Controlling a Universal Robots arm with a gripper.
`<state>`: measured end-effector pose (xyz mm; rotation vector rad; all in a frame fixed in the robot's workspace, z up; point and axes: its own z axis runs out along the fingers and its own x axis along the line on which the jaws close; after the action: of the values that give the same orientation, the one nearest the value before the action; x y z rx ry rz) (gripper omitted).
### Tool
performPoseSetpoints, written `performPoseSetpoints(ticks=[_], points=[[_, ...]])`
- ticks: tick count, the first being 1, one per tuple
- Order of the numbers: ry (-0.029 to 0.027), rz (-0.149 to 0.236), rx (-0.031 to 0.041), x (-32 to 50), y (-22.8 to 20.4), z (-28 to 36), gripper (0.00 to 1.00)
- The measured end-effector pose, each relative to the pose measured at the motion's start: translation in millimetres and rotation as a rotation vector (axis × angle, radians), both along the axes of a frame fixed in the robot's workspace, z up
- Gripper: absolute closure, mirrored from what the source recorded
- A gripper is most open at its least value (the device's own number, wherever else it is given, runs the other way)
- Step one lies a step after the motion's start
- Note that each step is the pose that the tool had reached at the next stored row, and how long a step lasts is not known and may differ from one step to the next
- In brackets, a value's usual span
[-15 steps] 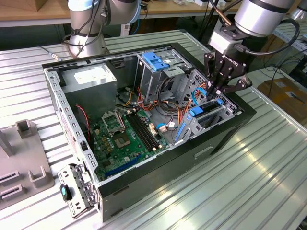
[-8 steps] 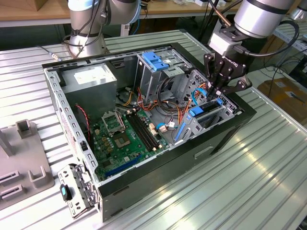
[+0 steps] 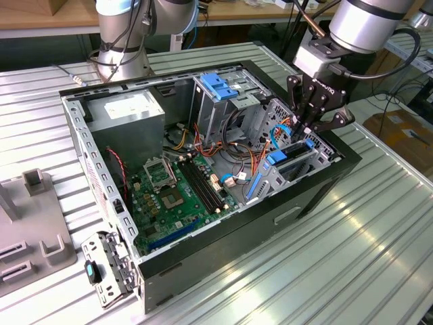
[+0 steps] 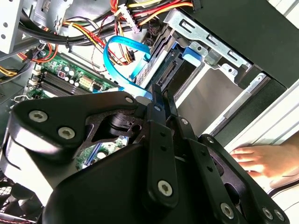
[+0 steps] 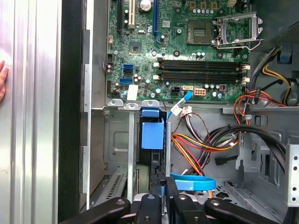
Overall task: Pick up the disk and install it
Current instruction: 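Insert the first disk wire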
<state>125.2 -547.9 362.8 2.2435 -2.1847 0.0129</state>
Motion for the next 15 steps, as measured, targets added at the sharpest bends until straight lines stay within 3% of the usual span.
performPoseSetpoints(ticks=[12,15], points=[[0.0000,0.000,0.0000,0.0,0.0,-0.8,0.84],[0.0000,0.000,0.0003,0.0,1.6,-4.7,0.84]])
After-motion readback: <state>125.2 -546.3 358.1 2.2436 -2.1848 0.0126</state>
